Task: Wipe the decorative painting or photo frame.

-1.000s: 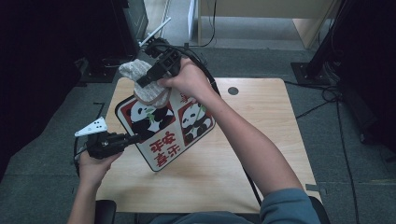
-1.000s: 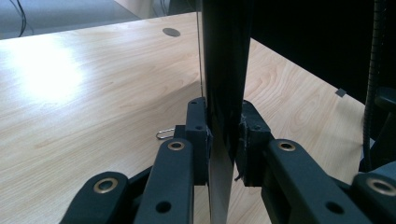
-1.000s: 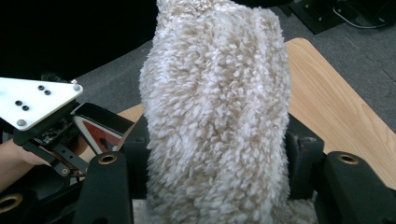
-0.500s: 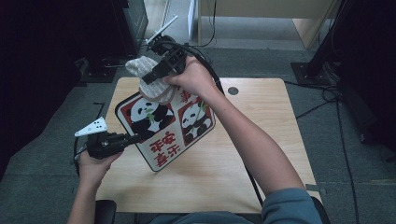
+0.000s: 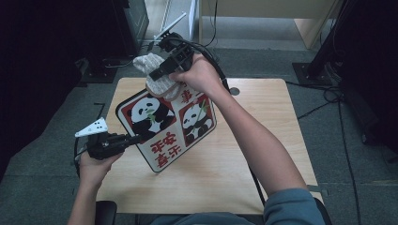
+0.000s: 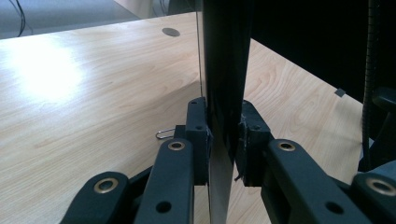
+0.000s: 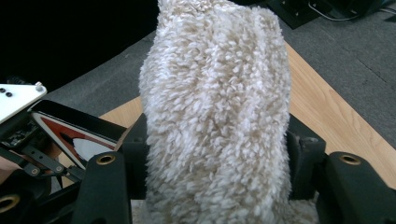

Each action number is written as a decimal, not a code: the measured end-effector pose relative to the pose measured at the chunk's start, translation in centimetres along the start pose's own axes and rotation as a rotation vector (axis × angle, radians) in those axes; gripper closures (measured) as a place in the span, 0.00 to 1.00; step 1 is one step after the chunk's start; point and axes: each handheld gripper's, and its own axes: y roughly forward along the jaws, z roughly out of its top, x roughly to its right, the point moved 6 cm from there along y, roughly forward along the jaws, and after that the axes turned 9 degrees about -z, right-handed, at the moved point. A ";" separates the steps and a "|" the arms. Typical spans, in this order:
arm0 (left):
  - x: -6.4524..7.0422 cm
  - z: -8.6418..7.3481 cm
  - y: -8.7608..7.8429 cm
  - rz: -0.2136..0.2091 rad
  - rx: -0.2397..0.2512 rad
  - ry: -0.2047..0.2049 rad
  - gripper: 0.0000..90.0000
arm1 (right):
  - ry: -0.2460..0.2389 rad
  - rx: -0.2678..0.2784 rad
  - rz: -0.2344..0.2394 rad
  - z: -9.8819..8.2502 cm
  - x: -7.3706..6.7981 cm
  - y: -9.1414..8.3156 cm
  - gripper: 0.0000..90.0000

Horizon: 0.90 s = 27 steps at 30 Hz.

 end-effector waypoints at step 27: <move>-0.1 0.0 -0.1 0.001 -0.001 0.000 0.87 | 0.059 0.000 -0.052 -1.0 3.6 -1.4 0.48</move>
